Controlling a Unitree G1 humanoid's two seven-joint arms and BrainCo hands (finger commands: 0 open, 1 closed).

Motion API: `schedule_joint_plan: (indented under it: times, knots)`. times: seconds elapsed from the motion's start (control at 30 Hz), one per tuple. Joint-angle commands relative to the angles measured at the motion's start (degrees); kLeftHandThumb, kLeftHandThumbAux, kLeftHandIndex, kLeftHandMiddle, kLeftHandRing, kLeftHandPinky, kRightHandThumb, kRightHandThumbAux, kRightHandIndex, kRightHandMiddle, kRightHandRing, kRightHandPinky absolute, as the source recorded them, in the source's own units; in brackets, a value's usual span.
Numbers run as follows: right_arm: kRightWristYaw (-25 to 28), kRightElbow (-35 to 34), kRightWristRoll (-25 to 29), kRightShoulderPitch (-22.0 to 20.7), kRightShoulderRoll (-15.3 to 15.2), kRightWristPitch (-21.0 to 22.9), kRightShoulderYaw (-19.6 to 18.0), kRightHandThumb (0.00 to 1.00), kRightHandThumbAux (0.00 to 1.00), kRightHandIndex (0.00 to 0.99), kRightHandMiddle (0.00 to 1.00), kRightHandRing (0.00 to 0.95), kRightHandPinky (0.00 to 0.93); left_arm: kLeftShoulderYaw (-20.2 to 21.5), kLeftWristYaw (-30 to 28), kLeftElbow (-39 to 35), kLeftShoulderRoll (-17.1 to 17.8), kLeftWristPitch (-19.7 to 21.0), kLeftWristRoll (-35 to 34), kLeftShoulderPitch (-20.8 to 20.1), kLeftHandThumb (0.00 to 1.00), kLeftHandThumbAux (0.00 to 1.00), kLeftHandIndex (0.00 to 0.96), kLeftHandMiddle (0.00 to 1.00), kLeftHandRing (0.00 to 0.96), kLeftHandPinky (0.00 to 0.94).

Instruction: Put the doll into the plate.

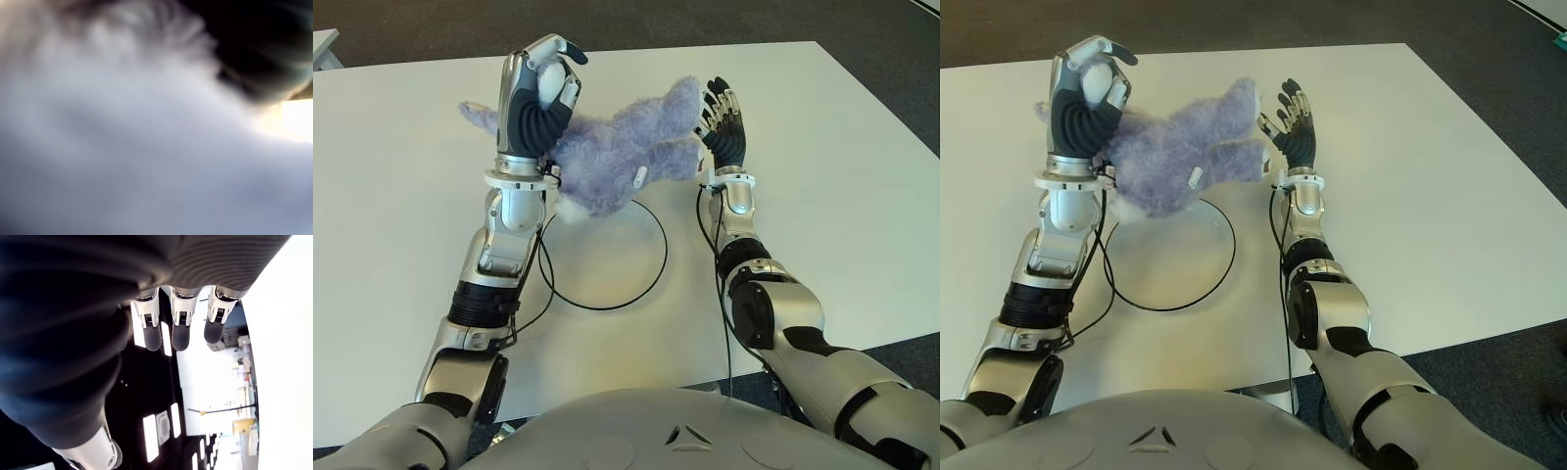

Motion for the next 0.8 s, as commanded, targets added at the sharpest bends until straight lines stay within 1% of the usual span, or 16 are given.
schedule_joint_plan:
  times: [0.03,0.5,0.63,0.8]
  knots:
    - [-0.2,2.1,0.8,4.2,1.1,0.3,-0.2,0.253,0.838,0.089,0.094,0.072,0.063,-0.5,-0.9,-0.9,-0.4,-0.4,0.5,1.2,0.734,0.695,0.444,0.850,0.858,0.863]
    - [0.1,1.7,0.8,4.4,1.0,0.2,0.0,0.237,0.839,0.087,0.093,0.070,0.065,-0.6,-0.5,-1.6,-1.0,-0.2,1.8,1.6,0.734,0.695,0.444,0.850,0.859,0.860]
    - [0.1,0.8,0.4,4.9,0.9,-0.4,0.4,0.217,0.834,0.080,0.095,0.077,0.069,-0.8,-0.4,-2.9,-1.5,0.3,2.6,2.2,0.733,0.695,0.444,0.846,0.856,0.857]
    - [0.0,0.4,0.4,5.0,0.9,-0.2,0.6,0.219,0.837,0.083,0.099,0.081,0.073,-0.9,-0.5,-3.5,-2.0,0.7,3.0,2.6,0.734,0.695,0.444,0.851,0.859,0.864]
